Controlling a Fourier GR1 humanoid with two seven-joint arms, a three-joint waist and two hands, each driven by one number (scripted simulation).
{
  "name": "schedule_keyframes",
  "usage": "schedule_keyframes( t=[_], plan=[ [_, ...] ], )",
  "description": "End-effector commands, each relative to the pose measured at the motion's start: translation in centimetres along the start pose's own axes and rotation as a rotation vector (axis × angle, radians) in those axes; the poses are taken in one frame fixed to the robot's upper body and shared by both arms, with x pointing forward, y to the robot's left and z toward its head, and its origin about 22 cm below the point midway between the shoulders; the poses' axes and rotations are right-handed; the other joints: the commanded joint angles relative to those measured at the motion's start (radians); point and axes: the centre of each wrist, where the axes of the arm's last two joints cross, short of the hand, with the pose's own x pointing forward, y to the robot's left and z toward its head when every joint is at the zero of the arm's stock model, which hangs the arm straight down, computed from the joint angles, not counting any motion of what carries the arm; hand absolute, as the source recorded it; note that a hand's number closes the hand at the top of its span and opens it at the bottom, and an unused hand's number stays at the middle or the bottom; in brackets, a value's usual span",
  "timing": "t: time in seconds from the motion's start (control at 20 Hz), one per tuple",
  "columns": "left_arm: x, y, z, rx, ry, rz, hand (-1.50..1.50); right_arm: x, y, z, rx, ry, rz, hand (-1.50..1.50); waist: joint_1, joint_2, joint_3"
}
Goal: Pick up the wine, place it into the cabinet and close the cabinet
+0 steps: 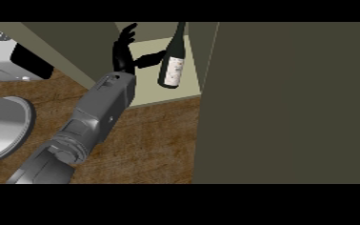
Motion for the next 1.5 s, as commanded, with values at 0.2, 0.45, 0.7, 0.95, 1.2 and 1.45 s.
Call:
schedule_keyframes(
  t=[0.2,0.45,0.7,0.95,1.2,1.45],
  plan=[
    [-1.3,4.4,-2.4,-0.016,-0.083,-0.063,-1.5,0.1,0.2,0.1,-0.007,0.002,-0.011,-1.5,0.037,-0.008,-0.003],
    [-0.6,2.8,-1.7,-0.182,-0.125,-0.011,-1.5,0.3,0.4,0.5,0.004,-0.017,-0.026,-1.5,0.041,-0.019,-0.001],
    [1.0,1.4,-1.3,-0.348,-0.221,0.271,-1.5,0.3,0.0,0.7,-0.032,0.001,-0.008,-1.5,0.086,-0.038,-0.002],
    [3.8,-0.1,-1.3,-0.416,-0.294,0.506,-1.5,0.8,-0.8,0.7,-0.062,0.015,-0.011,-1.5,0.116,-0.053,0.001],
    [4.1,-1.8,0.1,-0.521,-0.267,0.579,-1.5,2.2,0.1,2.1,-0.077,0.038,0.02,-1.5,0.142,-0.069,0.001],
    [3.0,-3.8,3.0,-0.586,-0.283,0.567,-1.5,2.5,-1.1,0.5,-0.124,0.05,0.012,-1.5,0.174,-0.077,0.002]
  ],
)
